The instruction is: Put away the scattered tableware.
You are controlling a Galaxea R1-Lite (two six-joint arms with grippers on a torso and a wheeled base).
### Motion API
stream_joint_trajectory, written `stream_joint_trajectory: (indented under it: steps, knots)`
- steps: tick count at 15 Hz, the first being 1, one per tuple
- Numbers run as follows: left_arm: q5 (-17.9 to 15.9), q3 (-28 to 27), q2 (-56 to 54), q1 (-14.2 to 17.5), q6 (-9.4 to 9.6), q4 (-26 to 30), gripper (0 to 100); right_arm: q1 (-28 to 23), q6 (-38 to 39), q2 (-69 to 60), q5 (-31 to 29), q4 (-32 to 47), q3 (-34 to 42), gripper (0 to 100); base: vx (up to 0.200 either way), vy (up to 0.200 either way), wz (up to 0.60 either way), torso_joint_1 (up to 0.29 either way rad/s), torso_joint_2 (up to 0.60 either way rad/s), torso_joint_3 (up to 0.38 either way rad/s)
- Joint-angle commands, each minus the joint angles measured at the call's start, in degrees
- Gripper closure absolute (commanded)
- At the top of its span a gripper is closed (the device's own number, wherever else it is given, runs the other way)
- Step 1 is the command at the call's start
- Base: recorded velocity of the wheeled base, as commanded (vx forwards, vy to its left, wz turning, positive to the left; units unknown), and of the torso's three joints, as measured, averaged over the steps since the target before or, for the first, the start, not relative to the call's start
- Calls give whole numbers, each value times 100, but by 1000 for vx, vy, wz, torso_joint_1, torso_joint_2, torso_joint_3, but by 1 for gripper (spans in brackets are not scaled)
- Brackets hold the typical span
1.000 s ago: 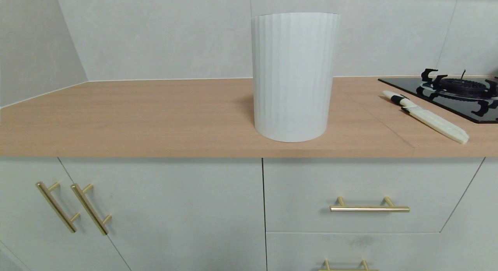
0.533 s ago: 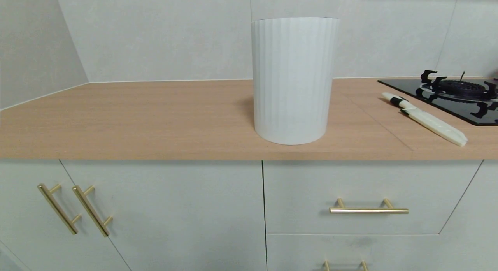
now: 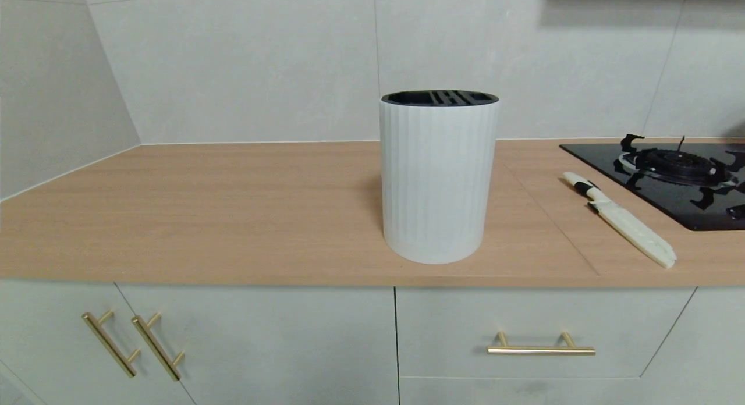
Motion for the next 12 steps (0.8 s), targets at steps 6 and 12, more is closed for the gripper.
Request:
stream_joint_trajectory:
  steps: [6, 12]
  knots:
    - [-2, 0, 2, -2, 0, -1, 0, -1, 2, 7, 1, -2, 0, 0, 0, 0, 0, 186, -471, -283]
    - [-2, 0, 2, -2, 0, -1, 0, -1, 2, 7, 1, -2, 0, 0, 0, 0, 0, 218, -491, -280]
